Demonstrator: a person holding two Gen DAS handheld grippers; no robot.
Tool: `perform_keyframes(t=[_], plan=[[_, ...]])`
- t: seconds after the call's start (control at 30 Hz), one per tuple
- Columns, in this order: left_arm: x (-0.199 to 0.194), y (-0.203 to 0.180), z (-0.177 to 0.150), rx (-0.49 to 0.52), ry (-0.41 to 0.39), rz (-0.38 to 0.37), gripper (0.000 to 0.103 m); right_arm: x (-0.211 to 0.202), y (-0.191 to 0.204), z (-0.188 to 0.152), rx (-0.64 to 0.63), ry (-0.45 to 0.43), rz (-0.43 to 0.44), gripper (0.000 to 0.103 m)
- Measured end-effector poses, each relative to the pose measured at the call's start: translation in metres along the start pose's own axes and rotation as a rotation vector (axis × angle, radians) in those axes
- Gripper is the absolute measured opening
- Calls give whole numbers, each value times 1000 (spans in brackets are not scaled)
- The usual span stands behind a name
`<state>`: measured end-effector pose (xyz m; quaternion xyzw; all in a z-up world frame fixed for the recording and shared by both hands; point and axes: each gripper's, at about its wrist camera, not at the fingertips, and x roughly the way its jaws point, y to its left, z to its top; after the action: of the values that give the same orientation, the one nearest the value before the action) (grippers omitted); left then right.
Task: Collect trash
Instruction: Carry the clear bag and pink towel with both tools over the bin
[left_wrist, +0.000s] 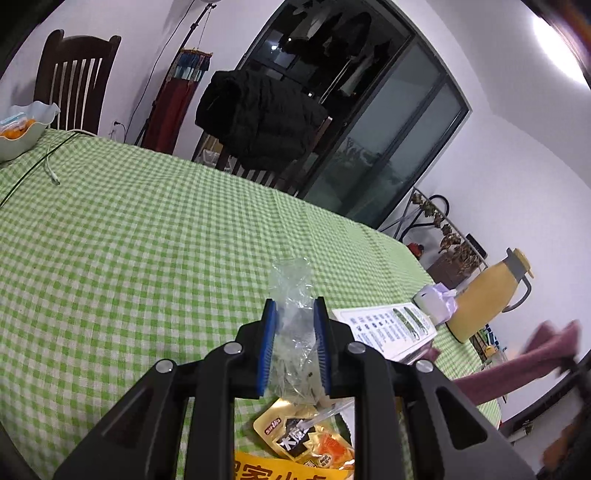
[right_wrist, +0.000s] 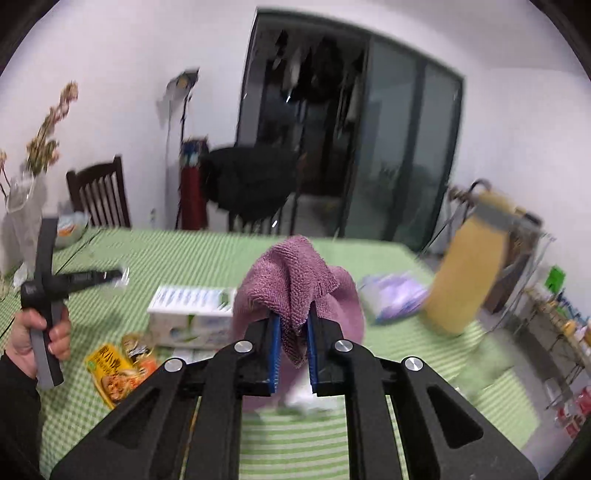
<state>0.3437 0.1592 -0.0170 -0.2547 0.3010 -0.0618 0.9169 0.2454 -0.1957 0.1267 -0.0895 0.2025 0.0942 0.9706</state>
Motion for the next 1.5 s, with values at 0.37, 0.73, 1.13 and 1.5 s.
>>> perform_keyframes(t=[0.37, 0.73, 1.13, 1.5], plan=[[-23, -91, -21, 206, -29, 3, 18, -146, -123, -2, 18, -136, -185, 12], [-83, -249, -78, 372, -73, -224, 18, -226, -220, -51, 46, -69, -398, 12], [-58, -408, -197, 608, 135, -461, 19, -229, -286, -164, 158, 139, -492, 12], [-10, -462, -297, 735, 319, -490, 19, -176, -346, -267, 280, 322, -532, 12]])
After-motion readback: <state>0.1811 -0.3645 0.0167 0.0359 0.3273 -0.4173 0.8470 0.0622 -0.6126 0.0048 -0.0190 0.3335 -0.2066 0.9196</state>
